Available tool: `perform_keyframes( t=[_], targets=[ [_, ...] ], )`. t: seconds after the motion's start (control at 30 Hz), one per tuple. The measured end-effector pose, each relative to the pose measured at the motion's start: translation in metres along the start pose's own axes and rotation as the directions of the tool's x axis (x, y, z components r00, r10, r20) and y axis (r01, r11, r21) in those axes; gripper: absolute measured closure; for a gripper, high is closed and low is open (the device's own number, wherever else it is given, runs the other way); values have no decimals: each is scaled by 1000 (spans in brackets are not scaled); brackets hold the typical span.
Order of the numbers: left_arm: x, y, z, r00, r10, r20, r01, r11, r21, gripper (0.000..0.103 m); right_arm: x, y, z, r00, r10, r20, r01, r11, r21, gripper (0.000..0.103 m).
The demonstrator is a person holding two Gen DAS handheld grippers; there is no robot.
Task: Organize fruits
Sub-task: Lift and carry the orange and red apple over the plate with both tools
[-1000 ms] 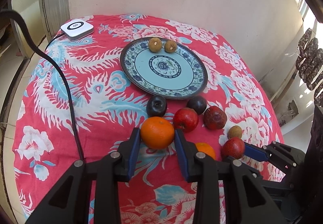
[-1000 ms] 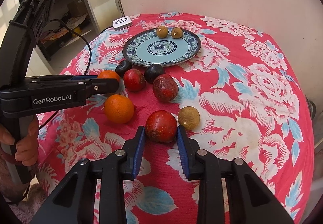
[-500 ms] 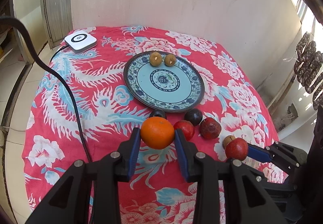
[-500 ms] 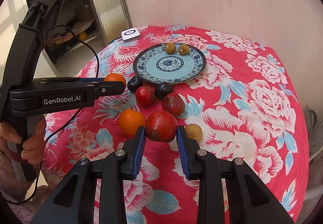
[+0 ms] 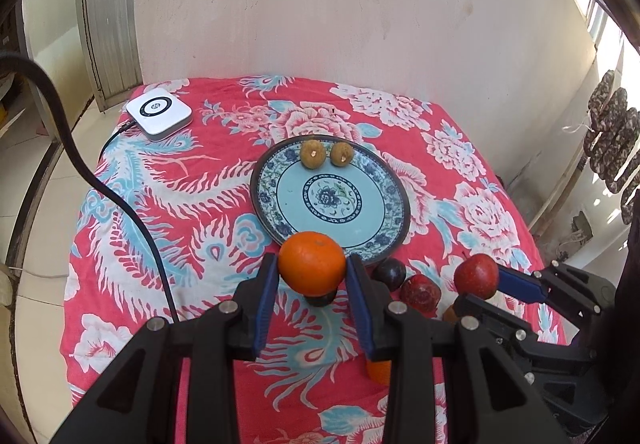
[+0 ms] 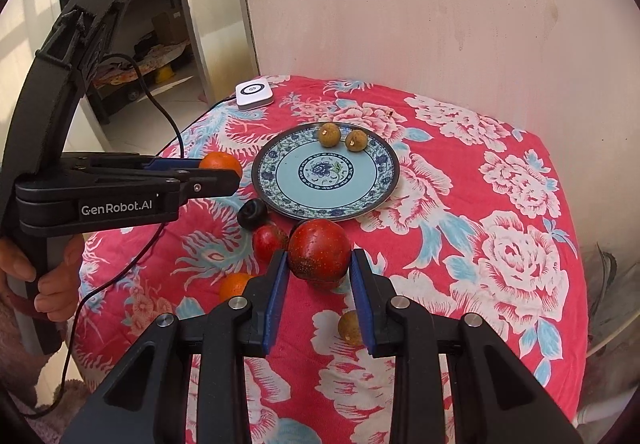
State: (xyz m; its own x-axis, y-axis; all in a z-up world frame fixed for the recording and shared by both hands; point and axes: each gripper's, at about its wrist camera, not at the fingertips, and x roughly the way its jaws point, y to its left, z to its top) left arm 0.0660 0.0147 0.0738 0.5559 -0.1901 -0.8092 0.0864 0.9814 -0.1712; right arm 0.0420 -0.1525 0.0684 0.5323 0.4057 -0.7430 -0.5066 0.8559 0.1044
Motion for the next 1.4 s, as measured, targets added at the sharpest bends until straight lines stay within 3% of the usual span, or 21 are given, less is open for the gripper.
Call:
perform_keyframes(
  t=[0.8,1.4],
  targets=[
    [51,3,47,999,15,-30,-14,999,49,67,60,-25,57,999,-25,-27,24,999,-45,71],
    [91,13,66,998,4,-55,-2,1000,28,67,111,-37,72,998,-8,-70,5,999,-44,71]
  ],
)
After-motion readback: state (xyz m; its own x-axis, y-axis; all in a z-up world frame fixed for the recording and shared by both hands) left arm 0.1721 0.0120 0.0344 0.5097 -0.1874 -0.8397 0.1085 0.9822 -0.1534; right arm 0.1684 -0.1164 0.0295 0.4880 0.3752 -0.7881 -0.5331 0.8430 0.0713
